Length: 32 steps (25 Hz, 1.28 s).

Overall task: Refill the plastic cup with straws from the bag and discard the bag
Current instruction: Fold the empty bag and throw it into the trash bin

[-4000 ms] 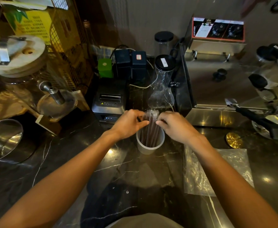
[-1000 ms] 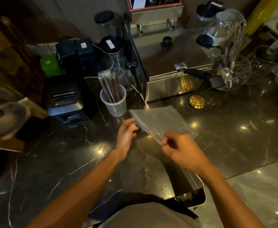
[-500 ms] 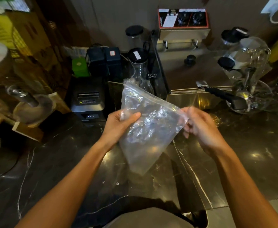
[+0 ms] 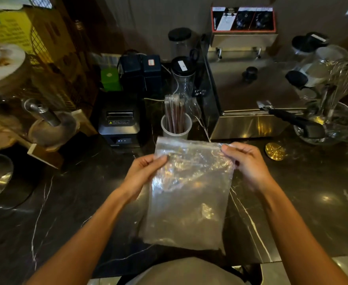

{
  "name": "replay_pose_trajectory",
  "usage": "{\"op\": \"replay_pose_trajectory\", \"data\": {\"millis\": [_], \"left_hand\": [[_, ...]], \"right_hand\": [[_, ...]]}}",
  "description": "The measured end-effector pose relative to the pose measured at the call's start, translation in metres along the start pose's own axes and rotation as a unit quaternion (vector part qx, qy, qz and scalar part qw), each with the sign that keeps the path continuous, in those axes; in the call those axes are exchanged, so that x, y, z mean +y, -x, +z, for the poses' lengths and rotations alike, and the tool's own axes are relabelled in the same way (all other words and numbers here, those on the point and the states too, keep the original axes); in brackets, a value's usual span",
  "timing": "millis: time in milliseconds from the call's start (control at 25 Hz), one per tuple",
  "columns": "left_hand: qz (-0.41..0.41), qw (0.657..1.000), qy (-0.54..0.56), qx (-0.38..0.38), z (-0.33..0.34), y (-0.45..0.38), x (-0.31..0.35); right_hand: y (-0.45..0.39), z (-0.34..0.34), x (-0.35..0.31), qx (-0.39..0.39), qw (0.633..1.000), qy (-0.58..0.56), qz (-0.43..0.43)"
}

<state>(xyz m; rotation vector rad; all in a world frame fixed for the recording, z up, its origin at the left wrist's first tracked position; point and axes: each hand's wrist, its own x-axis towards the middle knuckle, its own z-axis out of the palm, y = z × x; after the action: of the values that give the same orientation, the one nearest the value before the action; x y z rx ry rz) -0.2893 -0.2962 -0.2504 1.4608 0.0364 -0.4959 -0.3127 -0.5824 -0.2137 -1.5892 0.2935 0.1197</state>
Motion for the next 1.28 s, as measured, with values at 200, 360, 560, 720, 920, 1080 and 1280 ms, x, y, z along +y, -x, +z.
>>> {"op": "replay_pose_trajectory", "data": {"millis": [200,360,560,720,920,1080,1280], "left_hand": [[0.022,1.000,0.007,0.005,0.006,-0.017,0.015],[0.022,0.999,0.019,0.041,0.005,-0.020,0.010],[0.054,0.996,-0.044,0.054,0.008,-0.015,0.003],[0.004,1.000,-0.016,0.000,0.000,-0.014,-0.002],[-0.059,0.997,-0.040,-0.016,0.006,-0.012,-0.034],[-0.054,0.995,0.076,0.031,0.009,-0.014,-0.036],[-0.120,0.993,-0.022,0.005,0.021,0.002,-0.050]], "right_hand": [[-0.003,0.004,0.000,-0.048,0.998,0.045,-0.005],[-0.002,0.006,0.002,-0.050,0.997,0.061,-0.003],[-0.004,0.011,0.016,-0.003,0.999,0.031,-0.002],[-0.003,0.010,0.018,0.021,0.998,-0.041,0.035],[0.004,0.005,0.029,0.024,0.992,-0.066,0.102],[0.018,0.005,0.060,-0.049,0.986,-0.008,0.157],[0.021,0.008,0.071,0.027,0.979,-0.106,0.170]]}}
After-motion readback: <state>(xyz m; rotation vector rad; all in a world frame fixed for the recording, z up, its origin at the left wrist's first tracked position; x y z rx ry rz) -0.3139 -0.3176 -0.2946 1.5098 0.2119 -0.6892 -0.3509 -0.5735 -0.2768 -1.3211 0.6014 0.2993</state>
